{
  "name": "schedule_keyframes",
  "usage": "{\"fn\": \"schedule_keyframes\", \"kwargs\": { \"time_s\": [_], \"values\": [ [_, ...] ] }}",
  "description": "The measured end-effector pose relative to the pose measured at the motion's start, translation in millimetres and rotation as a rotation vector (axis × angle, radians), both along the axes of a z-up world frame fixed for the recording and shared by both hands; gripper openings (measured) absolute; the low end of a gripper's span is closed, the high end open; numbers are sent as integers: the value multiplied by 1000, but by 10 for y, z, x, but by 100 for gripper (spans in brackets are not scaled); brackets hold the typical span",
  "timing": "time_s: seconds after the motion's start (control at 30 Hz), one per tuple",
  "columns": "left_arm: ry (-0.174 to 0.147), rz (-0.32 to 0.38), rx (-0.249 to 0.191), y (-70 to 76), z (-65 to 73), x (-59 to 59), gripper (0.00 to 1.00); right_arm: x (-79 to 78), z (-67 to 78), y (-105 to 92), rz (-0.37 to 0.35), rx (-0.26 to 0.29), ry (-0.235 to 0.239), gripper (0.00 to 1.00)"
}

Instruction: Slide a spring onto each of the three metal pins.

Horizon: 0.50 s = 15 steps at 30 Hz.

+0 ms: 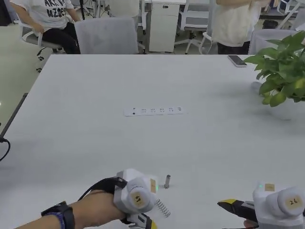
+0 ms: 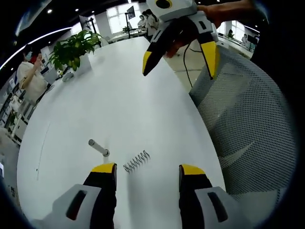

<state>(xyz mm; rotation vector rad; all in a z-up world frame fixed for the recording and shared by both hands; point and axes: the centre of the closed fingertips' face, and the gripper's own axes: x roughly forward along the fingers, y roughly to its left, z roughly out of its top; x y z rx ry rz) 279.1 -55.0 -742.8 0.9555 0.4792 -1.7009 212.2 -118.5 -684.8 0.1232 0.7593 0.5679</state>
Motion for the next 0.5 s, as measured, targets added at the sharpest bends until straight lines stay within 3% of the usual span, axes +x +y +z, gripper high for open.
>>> {"fn": "schedule_keyframes", "kwargs": {
  "time_s": [0.2, 0.5],
  "values": [
    [7, -31, 35, -139, -148, -9, 46, -12, -4, -40, -7, 8, 1, 73],
    [40, -28, 95, -160, -338, 23, 44, -45, -46, -77, -2, 1, 24, 72]
  ]
}}
